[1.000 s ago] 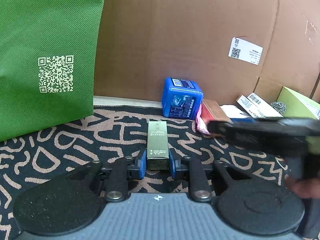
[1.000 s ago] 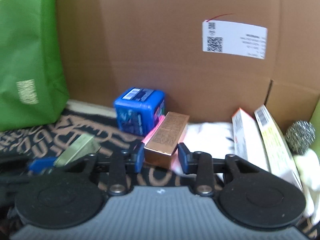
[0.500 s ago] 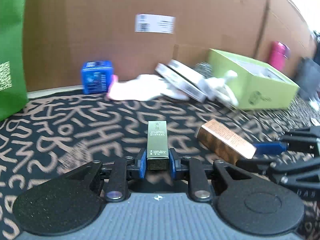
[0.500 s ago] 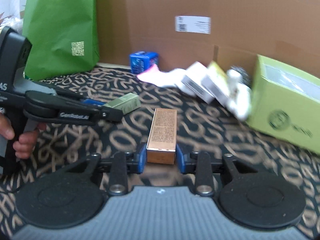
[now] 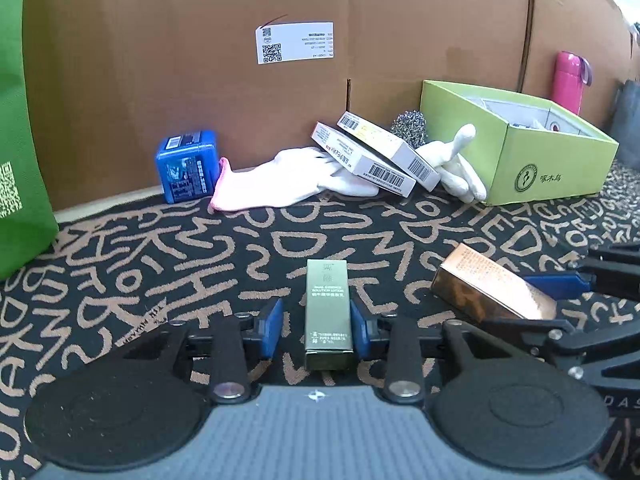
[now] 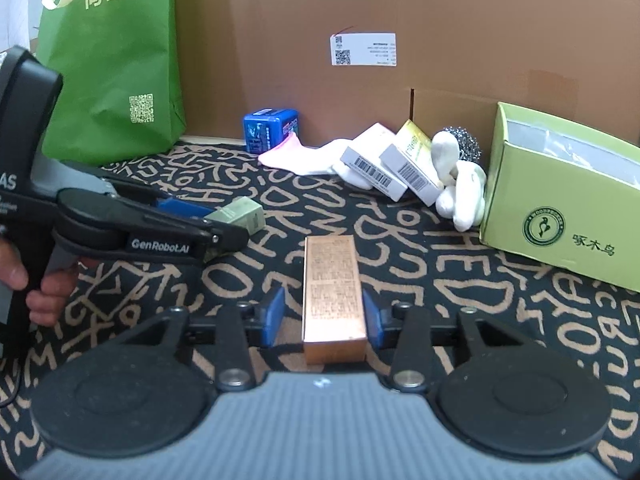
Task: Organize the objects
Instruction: 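Lower olive box and copper box into the lime-green box, open both tools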
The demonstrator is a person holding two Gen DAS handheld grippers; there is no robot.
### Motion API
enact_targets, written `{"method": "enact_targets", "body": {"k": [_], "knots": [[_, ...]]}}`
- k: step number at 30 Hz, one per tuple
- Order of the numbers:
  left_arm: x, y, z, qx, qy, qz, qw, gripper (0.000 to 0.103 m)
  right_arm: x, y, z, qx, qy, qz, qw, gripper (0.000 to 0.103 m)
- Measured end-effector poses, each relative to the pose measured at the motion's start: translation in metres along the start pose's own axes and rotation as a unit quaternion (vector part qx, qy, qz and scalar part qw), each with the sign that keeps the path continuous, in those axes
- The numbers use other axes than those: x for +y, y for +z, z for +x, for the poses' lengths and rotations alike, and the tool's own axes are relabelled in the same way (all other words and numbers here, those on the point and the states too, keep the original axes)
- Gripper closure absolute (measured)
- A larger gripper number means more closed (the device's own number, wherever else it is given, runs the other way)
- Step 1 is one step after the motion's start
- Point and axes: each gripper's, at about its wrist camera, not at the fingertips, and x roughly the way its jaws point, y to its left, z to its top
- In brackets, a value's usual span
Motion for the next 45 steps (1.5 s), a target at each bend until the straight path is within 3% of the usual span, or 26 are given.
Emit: {"method": "enact_targets", "body": {"k": [3,6,12,16,25,31,37,45], "knots": [[-0.001,0.001,0.002,0.002,0.003,0.004,1.0000,0.065,-0.002,0.002,0.005,0.004,0.002,-0.004,1.000,0.064],[-0.003,0.004,0.002,0.006,-0.004,0.008,0.9999,0.078,-0.004,0.000,0.006,0.008,0.001,-0.005,1.000,0.073],[-0.016,0.009,-0.002,0.010,-0.018,0.008,0.9998,0.078,-0.016,-0.006,-0.005,-0.005,0.015,0.023,1.000,0.073],[-0.034,0.025,-0.013,-0.013,-0.036,0.021,0.9990,0.078,-0.032,-0.003,-0.025,-0.032,0.008,0.039,0.999,0.073],[-0.093,0.082,-0.020,-0.080,-0.085,0.058,0.9914,0.078,-0.088,0.020,-0.076,-0.115,-0.064,0.054,0.990,0.073],[-0.134,0.122,-0.002,-0.097,-0.102,0.068,0.9876,0.078,-0.137,0.036,-0.092,-0.149,-0.125,0.072,0.978,0.073],[-0.167,0.151,0.039,-0.088,-0.100,0.086,0.9873,0.078,-0.191,0.053,-0.084,-0.160,-0.175,0.093,0.967,0.073],[-0.181,0.166,0.092,-0.051,-0.090,0.092,0.9903,0.078,-0.243,0.057,-0.049,-0.134,-0.213,0.108,0.962,0.073]]}}
